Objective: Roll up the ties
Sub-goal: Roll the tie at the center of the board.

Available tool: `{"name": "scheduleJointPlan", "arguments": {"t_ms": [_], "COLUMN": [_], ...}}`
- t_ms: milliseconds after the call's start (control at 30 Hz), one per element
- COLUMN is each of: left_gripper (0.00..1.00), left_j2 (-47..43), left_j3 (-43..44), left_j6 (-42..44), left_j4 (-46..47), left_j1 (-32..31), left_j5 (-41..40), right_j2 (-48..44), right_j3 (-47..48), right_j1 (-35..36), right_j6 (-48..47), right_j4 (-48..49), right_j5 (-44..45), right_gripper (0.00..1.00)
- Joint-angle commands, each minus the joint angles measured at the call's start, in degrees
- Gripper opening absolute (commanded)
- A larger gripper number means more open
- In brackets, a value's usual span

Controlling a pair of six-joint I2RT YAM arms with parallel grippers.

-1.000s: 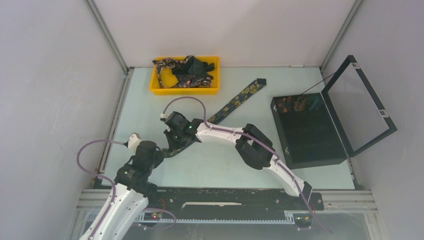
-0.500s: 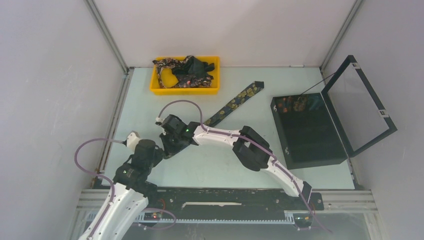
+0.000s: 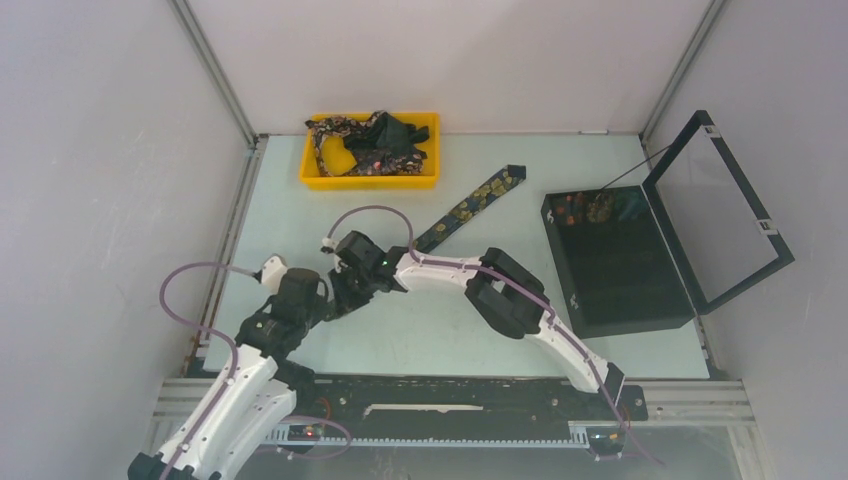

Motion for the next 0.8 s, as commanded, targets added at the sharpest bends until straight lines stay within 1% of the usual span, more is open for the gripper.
{"name": "scheduleJointPlan", "arguments": {"t_ms": [0, 133, 400, 533, 767], "left_gripper": [0.0, 0.0, 0.0, 0.0, 0.0], "left_j2": [2.87, 5.68, 11.53, 14.08, 16.88], "left_j3": [2.03, 1.79, 1.18, -0.04, -2.49], "left_j6": [1.69, 1.87, 1.9, 1.97, 1.97], "left_j4": [4.25, 6.64, 11.86, 15.45, 20.94], "left_j1": [0.28, 0.33, 0.3, 0.29, 0.29], "left_j5": [-0.4, 0.5, 2.42, 3.99, 6.18], "right_j2": [-8.26, -12.75, -21.38, -23.4, -25.24], "right_j3": [-5.15, -9.54, -22.98, -27.88, -32.15], "right_j1": [-2.36, -3.28, -5.87, -6.26, -4.89], "right_j6": [0.12, -0.6, 0.73, 0.07, -0.45], "right_j4": [4.25, 4.54, 10.93, 11.34, 11.67], "right_j5": [-1.22, -1.52, -3.05, -2.87, -1.79], "right_gripper": [0.05, 0.05, 0.05, 0.05, 0.05]}}
